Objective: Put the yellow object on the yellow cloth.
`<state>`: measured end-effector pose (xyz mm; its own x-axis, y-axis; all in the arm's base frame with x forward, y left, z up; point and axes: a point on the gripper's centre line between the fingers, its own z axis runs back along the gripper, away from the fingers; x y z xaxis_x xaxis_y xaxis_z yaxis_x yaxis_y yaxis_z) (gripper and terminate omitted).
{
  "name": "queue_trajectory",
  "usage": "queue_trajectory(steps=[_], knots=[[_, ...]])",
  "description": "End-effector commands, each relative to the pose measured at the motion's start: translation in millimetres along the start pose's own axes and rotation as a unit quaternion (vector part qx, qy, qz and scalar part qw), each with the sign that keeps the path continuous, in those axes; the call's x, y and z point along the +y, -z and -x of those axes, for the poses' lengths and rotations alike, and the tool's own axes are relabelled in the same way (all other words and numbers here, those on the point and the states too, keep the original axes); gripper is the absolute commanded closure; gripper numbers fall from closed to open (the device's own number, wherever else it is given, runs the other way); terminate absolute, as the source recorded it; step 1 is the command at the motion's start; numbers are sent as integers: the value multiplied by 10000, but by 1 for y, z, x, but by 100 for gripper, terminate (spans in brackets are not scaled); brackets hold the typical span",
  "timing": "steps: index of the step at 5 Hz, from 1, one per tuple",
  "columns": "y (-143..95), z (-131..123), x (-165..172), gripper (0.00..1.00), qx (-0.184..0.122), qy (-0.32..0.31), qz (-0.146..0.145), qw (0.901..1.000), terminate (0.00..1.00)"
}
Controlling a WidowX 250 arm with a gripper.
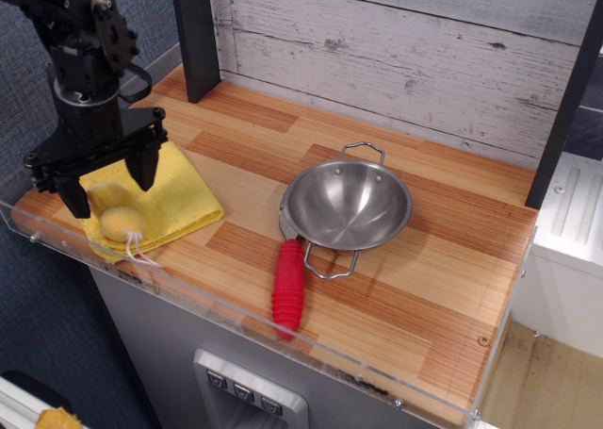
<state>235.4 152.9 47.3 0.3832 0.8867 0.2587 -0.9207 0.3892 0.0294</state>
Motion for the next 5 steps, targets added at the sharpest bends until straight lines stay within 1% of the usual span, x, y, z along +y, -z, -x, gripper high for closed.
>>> queue_trajectory(steps=[1, 2, 3, 5], knots=[[-66, -11, -23, 0, -595, 330, 922, 9934, 0], [-99, -16, -32, 0, -739, 663, 1159, 9883, 0], [-107, -15, -37, 0, -614, 1052, 1313, 9838, 0], [-107, -15, -37, 0, -614, 1052, 1313, 9838, 0]])
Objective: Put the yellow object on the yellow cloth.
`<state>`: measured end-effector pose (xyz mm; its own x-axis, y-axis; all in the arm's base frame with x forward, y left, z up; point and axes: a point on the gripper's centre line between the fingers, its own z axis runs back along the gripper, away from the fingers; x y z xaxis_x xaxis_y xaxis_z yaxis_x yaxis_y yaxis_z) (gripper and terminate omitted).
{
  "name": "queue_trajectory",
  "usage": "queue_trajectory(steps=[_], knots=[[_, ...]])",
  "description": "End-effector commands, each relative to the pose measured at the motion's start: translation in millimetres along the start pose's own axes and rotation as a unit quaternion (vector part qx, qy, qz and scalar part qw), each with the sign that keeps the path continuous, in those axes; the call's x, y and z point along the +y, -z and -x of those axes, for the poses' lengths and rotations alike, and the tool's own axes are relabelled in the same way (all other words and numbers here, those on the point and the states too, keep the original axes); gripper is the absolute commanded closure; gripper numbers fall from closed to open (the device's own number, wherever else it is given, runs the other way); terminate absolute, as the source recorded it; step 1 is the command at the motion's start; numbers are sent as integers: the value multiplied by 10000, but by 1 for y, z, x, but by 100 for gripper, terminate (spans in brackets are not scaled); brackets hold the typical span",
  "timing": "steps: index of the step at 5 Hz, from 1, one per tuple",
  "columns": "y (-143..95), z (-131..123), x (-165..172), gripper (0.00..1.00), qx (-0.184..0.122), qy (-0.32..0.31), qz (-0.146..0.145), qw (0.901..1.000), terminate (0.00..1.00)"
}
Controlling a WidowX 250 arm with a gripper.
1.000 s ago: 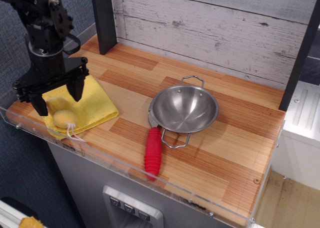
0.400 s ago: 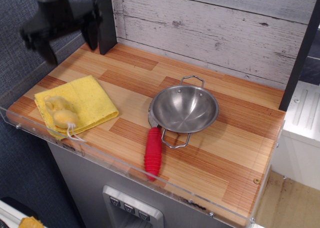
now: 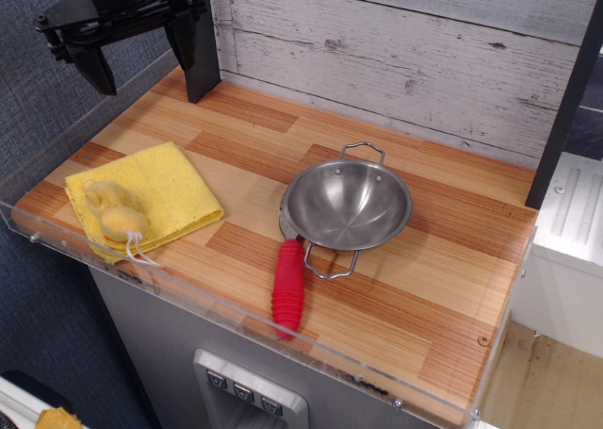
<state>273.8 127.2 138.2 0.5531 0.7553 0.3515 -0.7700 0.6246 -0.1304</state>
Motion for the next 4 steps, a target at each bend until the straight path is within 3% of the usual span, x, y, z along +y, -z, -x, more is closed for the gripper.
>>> queue_trajectory(steps=[1, 3, 4], knots=[[-17, 0, 2, 0, -205, -18, 107, 9997, 0], [-17, 0, 2, 0, -205, -18, 107, 9997, 0], [-17, 0, 2, 0, -205, -18, 107, 9997, 100]])
